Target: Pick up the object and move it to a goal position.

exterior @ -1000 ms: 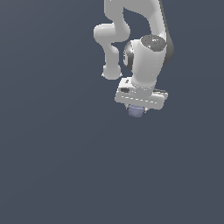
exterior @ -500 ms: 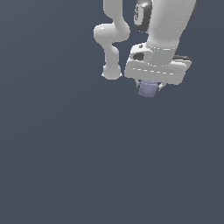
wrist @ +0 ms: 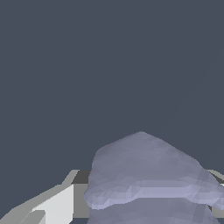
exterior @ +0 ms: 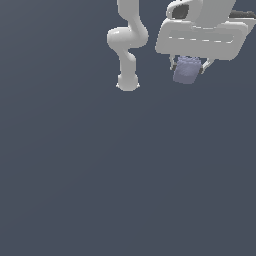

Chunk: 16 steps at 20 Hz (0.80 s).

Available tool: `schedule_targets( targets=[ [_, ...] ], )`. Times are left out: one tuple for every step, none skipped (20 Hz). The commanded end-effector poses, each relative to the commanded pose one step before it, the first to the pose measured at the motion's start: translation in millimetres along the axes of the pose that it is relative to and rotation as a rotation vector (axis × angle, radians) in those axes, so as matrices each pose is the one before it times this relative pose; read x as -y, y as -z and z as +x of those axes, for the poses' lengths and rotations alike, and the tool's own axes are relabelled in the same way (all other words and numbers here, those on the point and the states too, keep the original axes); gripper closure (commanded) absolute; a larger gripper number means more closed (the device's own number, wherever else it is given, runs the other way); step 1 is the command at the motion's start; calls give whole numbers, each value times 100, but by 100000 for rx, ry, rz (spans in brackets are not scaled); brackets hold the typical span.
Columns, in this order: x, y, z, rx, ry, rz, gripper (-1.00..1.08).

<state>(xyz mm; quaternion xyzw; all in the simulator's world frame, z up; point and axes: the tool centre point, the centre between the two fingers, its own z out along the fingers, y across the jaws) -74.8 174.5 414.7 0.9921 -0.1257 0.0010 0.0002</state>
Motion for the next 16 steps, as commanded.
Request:
schedule_targets(
  targets=[
    [483,2025,-426,144,-46,-75,108],
    [180,680,-123,0,0,0,108],
    [153,623,-99,29,5,39,108],
    [155,570,-98,0,0,0,108],
    [143,517,-85,0,0,0,108],
    [130,464,-74,0,0,0,108],
    [118,412,-63,0,0,0,108],
    [86,360,-40,28,1,40,108],
    [91,311,-44,0,0,0,108],
    [79,265,-36,0,0,0,108],
    [66,220,-29,0,0,0,108],
    [54,178,-23,0,0,0,108],
    [42,137,-17,0,0,0,108],
    [30,97,-12,0,0,0,108],
    [18,58,-7,0,0,0,108],
    [6,19,-2,0,0,0,108]
  ],
)
